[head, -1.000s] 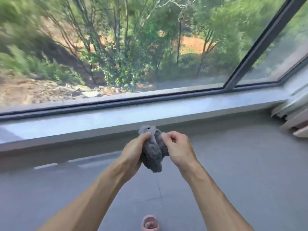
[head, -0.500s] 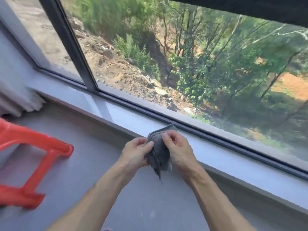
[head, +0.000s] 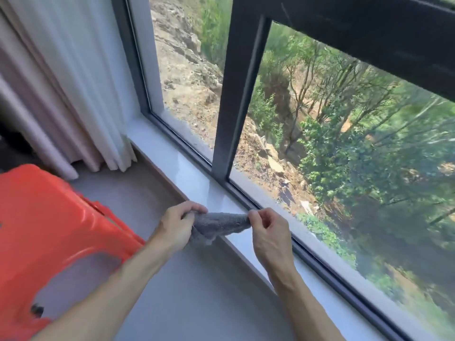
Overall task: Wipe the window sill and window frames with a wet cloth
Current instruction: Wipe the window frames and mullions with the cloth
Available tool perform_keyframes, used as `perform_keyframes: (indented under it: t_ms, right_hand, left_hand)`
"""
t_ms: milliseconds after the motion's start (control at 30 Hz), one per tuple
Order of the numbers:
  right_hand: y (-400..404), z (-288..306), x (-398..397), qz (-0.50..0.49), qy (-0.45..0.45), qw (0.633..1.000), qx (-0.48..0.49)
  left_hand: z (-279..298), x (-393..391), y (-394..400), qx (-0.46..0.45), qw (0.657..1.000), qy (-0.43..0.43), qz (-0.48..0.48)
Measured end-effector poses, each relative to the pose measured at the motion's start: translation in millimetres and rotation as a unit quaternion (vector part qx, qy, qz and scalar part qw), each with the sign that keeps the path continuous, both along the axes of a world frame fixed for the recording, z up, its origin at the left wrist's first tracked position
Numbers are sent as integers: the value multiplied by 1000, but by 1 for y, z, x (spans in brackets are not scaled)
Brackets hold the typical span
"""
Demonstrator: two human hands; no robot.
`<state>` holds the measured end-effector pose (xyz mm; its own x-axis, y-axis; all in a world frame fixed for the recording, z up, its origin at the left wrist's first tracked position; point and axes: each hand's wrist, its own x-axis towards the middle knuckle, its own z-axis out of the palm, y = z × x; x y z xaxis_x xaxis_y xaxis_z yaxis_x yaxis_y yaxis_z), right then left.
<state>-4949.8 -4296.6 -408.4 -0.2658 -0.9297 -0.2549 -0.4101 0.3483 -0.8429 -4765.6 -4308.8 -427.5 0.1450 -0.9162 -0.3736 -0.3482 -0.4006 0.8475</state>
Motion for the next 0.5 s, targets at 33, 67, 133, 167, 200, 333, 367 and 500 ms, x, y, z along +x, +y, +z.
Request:
perform_keyframes:
  t_ms: [33, 67, 133, 167, 200, 333, 367, 500]
  right_hand:
    - [-14, -2, 10, -8, -18, 1000, 10]
    - [-30, -8, 19, -22, -51, 998, 17]
    - [-59, -17, 36, -42, -112, 992, 46]
    - [-72, -25, 43, -51, -140, 987, 58]
    - [-91, -37, 51, -53, -173, 981, 68]
    - [-145, -74, 57, 78, -180, 974, 115]
    - [-160, -87, 60, 116, -153, 972, 134]
    - [-192, -129, 72, 178, 65, 979, 72]
  left_hand:
    - [-1, 6, -13, -12, 999, -8, -29]
    - [-6, 11, -27, -19, 998, -27, -54]
    - [-17, 16, -53, -30, 992, -83, -92]
    - [-22, 18, -66, -36, 989, -102, -99]
    - [-32, 22, -85, -37, 988, -111, -103]
    - [-59, 33, -137, -40, 977, -145, -152]
    - [-71, 39, -153, -46, 974, -153, -159]
    - [-107, 54, -187, -57, 958, -213, -184]
